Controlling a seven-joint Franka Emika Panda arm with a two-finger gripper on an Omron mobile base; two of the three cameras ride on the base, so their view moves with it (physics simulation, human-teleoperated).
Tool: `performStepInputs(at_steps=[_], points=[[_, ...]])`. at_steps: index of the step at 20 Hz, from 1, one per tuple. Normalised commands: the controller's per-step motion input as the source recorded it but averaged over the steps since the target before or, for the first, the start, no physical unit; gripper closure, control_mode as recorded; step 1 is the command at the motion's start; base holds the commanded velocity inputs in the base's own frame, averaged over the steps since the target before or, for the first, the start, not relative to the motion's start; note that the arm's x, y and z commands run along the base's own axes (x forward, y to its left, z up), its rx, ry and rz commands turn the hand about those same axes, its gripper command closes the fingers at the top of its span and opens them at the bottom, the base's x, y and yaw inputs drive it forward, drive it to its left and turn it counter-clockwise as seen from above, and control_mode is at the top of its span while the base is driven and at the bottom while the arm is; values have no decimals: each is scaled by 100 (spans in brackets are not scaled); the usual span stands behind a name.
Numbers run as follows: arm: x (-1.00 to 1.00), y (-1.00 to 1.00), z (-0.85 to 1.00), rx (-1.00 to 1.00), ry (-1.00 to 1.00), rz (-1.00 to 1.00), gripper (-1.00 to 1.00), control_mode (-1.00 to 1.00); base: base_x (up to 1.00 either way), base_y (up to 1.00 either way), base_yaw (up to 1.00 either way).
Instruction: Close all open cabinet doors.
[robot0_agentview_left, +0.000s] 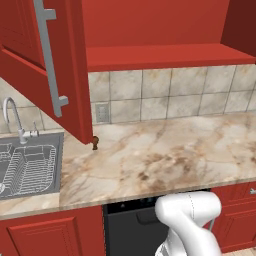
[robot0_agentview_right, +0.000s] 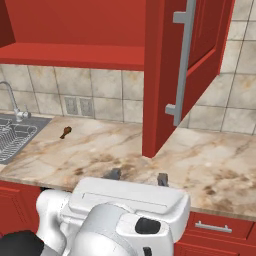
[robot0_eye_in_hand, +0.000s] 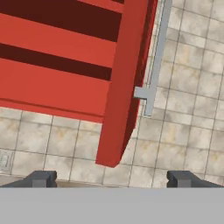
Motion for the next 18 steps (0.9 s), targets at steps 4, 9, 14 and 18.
performStepInputs(at_steps=[4, 9, 14, 18], points=[[16, -45, 0, -1, -5, 1, -100, -100, 0, 0, 0], [44, -48, 0, 0, -1, 7, -100, -100, 0, 0, 0], [56, -48, 0, 0, 0, 10, -100, -100, 0, 0, 0], [44, -40, 0, 2, 0, 16, -100, -100, 0, 0, 0]])
